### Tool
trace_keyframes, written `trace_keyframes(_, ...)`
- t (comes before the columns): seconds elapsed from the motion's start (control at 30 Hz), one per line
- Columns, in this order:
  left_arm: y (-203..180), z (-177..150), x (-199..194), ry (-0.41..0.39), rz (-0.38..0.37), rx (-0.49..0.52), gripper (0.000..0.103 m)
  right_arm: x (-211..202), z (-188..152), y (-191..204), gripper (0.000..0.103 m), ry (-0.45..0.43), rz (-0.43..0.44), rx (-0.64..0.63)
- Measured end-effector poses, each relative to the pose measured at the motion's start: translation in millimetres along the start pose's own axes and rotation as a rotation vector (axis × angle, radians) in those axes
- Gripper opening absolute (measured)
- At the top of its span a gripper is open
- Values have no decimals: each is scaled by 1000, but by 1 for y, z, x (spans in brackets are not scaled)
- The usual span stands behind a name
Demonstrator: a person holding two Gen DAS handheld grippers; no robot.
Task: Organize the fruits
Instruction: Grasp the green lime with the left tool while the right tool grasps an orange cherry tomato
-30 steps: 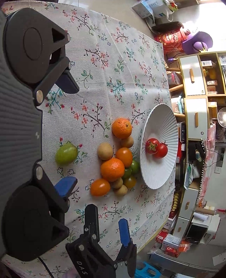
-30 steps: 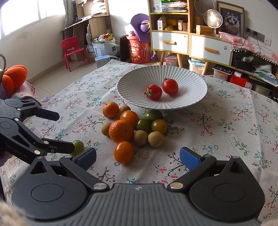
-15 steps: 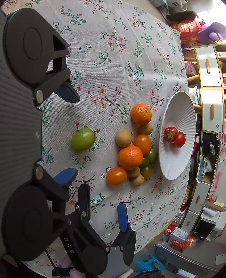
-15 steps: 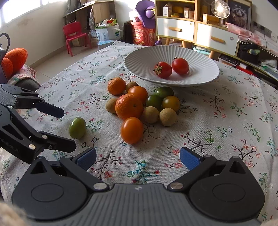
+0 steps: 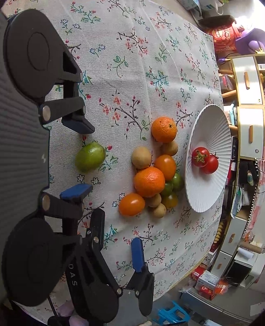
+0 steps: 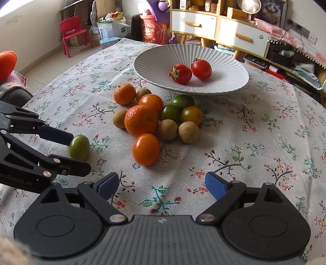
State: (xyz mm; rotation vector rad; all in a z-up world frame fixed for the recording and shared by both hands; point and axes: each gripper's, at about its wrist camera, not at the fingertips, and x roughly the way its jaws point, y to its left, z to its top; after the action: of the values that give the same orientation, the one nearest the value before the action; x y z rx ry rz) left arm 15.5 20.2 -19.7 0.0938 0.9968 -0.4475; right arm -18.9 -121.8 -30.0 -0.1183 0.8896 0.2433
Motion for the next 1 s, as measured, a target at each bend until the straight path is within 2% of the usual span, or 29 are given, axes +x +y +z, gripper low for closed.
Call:
trace_keyframes(0.33, -1, -1, 0, -1, -4, -13, 31, -1, 1, 3, 73, 1, 7, -10)
trace_keyframes(0.4, 1, -1, -1, -2, -7, -23, 27, -1, 2, 2, 65, -9, 1, 1)
trace_keyframes(0.47, 1, -1, 0, -3, -6, -26, 27, -1, 3, 0, 60, -15, 8, 15)
trace_keyframes(0.67, -1, 0, 0, -4, -1, -26, 27, -1, 8, -7, 53, -25, 53, 72)
trace_keyframes(1.0, 2, -1, -1, -17, -5, -53, 27, 0, 10, -5, 47, -40, 83, 80)
